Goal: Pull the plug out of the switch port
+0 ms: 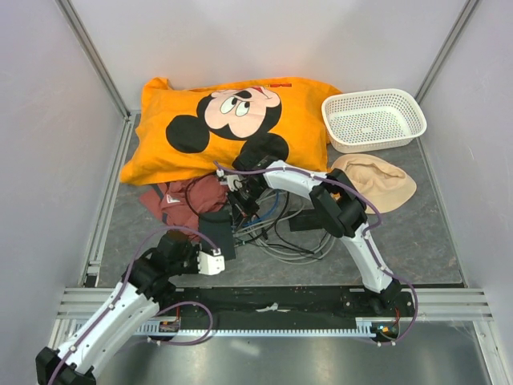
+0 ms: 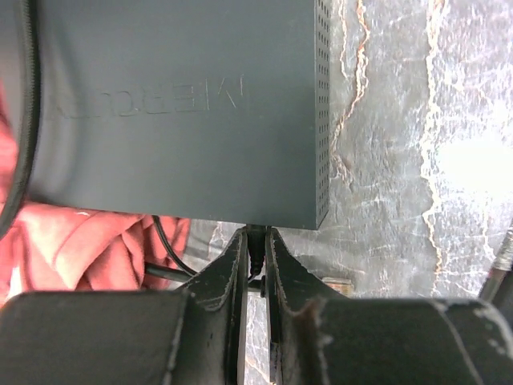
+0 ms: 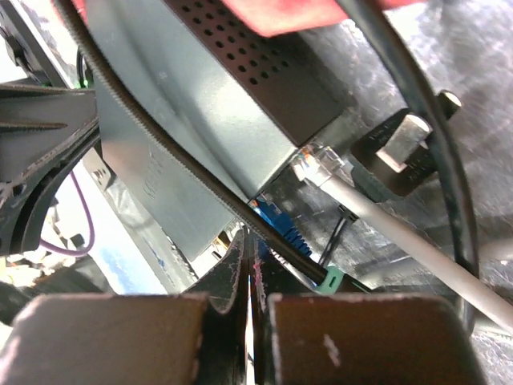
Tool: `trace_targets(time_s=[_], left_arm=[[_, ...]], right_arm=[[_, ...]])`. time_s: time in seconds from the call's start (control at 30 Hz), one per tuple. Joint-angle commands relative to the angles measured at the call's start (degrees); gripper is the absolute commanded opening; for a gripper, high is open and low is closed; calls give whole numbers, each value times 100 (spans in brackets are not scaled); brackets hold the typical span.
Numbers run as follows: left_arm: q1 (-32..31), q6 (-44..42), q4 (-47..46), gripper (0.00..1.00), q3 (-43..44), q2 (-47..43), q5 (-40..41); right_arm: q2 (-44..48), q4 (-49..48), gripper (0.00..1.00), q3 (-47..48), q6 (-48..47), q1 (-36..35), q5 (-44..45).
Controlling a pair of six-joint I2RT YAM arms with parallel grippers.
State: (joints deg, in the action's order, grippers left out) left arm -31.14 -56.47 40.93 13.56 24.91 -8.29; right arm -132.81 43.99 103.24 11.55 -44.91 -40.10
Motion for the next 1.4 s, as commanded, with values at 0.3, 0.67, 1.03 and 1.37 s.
trace_targets(time_s=[0.3,0.67,1.03,1.37], left_arm=[[55,-866,-3202,2,-1163,354,-831],[46,-382,-5051,2,-424,2599,-1306],[37,83,-4875,1,-310,2598,-1087],[37,145,-4893,2,-389,2616,-797]], right_arm=[[519,224,0,626,-979,26,1441],[143,190,84,1884,-821,-150,2498],[-121,145,98,1471,-742,-773,3333],[-517,93,98,1138,-619,-1046,4352]])
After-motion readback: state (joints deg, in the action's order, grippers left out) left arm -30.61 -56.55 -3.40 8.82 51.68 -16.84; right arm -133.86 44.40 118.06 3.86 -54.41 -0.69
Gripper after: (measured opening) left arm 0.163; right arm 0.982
